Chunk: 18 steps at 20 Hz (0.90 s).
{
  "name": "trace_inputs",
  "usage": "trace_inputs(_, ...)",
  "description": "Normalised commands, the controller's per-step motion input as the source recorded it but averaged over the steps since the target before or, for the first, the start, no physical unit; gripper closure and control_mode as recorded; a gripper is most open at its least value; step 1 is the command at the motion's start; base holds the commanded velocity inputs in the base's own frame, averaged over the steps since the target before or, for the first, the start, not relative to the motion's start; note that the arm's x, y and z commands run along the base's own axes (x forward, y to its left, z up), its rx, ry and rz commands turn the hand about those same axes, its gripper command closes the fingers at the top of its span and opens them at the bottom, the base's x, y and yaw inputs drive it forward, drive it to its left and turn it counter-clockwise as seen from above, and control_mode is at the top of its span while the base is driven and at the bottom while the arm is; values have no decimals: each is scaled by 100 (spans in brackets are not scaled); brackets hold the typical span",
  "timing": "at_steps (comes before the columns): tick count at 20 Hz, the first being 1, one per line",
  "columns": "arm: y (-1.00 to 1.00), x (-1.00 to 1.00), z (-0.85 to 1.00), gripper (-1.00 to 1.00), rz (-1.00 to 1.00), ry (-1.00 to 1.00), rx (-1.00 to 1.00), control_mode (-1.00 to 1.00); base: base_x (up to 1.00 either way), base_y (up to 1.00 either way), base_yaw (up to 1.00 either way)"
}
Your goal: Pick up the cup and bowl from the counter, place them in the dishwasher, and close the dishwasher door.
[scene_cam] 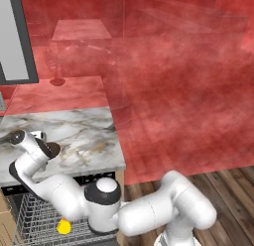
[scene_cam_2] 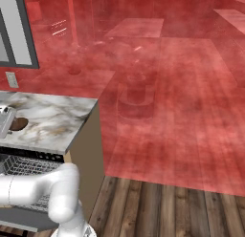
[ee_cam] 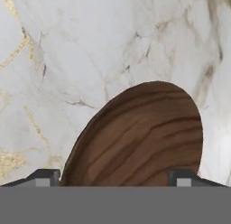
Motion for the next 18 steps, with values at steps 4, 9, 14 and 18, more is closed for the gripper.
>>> trace_inputs(4,26,9,-64,100,0,2,-2,-100,0,0,0)
trace_inputs(9,21,7,-66,100,0,2,0,-100,0,0,0)
trace_inputs(14,16,6,-58,100,0,2,0,-100,0,0,0)
trace_inputs(18,17,-17,-1,100,1,-1,-3,-100,0,0,0)
